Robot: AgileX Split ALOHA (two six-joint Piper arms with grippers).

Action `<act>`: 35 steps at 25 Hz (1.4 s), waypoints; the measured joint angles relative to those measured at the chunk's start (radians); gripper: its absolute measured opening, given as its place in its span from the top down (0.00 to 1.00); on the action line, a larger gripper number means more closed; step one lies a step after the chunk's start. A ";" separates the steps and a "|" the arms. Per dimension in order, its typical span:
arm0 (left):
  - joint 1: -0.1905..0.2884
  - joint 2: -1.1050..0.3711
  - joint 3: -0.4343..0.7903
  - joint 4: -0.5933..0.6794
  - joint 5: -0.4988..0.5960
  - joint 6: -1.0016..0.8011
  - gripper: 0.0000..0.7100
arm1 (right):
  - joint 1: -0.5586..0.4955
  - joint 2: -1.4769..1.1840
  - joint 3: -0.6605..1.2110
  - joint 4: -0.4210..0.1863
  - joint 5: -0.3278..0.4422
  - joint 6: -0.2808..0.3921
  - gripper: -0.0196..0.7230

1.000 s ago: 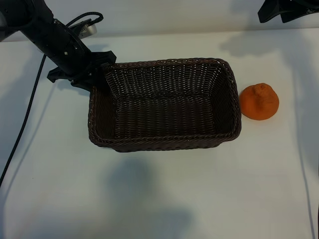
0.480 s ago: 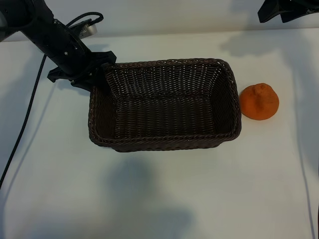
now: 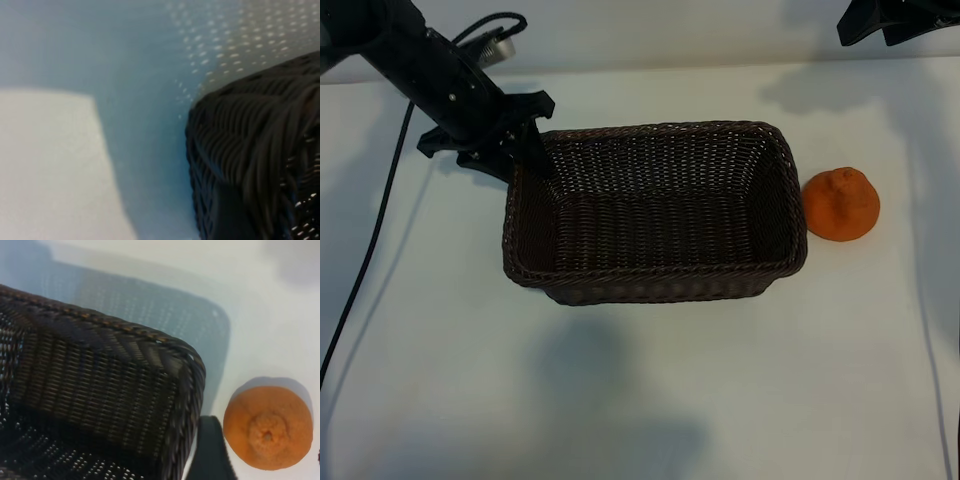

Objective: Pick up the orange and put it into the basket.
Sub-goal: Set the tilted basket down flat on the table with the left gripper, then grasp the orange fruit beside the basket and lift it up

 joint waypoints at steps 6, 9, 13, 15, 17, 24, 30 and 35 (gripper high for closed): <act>0.000 -0.002 -0.071 0.051 0.059 -0.046 0.37 | 0.000 0.000 0.000 0.000 0.000 0.000 0.32; 0.000 -0.003 -0.091 0.072 0.059 -0.060 0.37 | 0.000 0.000 0.000 0.000 -0.001 0.000 0.32; 0.000 -0.004 -0.116 0.085 0.059 -0.066 0.37 | 0.000 0.000 0.000 0.000 -0.001 0.000 0.32; 0.000 -0.007 -0.128 0.086 0.059 -0.069 0.37 | 0.000 0.000 0.000 0.000 -0.002 0.000 0.32; 0.000 -0.014 -0.136 0.085 0.059 -0.072 0.37 | 0.000 0.000 0.000 0.000 -0.002 0.000 0.32; 0.000 -0.082 -0.138 0.086 0.059 -0.073 0.37 | 0.000 0.000 0.000 0.000 -0.003 0.000 0.32; 0.000 -0.166 -0.138 0.080 0.059 -0.070 0.37 | 0.000 0.000 0.000 0.000 -0.003 0.000 0.32; 0.000 -0.213 -0.138 0.039 0.060 -0.059 0.37 | 0.000 0.000 0.000 0.000 -0.003 0.000 0.32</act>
